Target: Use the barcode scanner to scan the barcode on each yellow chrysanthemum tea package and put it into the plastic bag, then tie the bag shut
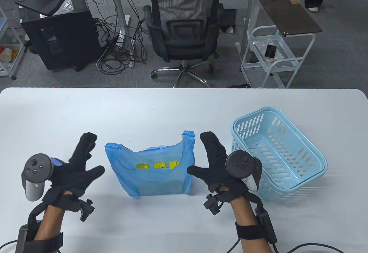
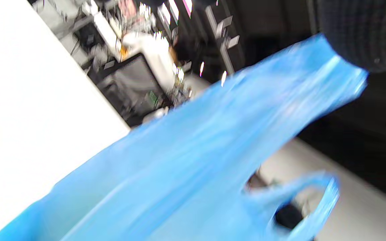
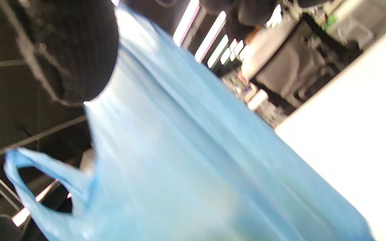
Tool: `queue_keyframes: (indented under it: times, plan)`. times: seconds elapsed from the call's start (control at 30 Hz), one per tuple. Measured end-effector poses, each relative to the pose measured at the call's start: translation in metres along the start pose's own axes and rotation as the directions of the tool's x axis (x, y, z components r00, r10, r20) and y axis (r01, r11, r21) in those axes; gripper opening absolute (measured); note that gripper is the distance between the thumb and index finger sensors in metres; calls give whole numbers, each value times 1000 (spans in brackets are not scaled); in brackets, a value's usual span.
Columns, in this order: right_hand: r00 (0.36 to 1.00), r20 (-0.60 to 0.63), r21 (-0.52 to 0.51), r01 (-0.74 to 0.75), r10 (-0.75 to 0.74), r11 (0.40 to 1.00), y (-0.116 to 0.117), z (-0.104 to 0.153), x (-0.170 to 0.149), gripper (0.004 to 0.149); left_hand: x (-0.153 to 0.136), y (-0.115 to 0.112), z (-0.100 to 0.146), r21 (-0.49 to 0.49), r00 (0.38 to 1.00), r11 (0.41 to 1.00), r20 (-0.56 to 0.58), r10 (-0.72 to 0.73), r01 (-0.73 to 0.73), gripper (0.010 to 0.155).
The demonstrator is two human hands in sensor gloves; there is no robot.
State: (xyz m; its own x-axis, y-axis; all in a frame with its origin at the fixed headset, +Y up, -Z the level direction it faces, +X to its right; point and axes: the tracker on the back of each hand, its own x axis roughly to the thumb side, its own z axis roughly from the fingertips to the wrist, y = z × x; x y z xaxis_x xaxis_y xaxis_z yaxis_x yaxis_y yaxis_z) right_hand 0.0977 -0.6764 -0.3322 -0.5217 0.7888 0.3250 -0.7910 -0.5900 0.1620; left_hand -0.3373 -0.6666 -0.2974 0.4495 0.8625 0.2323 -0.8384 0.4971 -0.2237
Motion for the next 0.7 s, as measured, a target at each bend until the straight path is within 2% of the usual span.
queue_keyframes:
  times: [0.07, 0.1, 0.17, 0.27, 0.4, 0.6, 0.7]
  plan:
    - [999, -6, 81, 39, -38, 996, 8, -11, -10, 107, -11, -17, -10, -116, 998, 993, -38, -42, 37, 117]
    - [997, -9, 82, 83, -83, 993, 10, -14, -11, 108, -14, -22, -13, -148, 998, 988, -45, -40, 33, 119]
    - [987, -15, 113, 162, -162, 980, 13, -20, -13, 107, -16, -32, -20, -155, 999, 988, -40, 6, -12, 119]
    - [968, -13, 42, 252, -251, 967, 14, -25, -14, 99, -13, -34, -30, -111, 996, 990, -13, 85, -86, 115]
    - [939, -8, -25, 344, -344, 939, 17, -26, -16, 73, -12, -34, -37, -65, 988, 986, -2, 152, -152, 101]
    - [891, -42, -49, 450, -452, 892, 25, -23, -22, 42, -21, -37, -41, -10, 932, 933, 25, 361, -361, 62]
    - [872, -48, -25, 487, -488, 873, 28, -23, -23, 38, -24, -41, -42, 13, 889, 889, 49, 456, -457, 47]
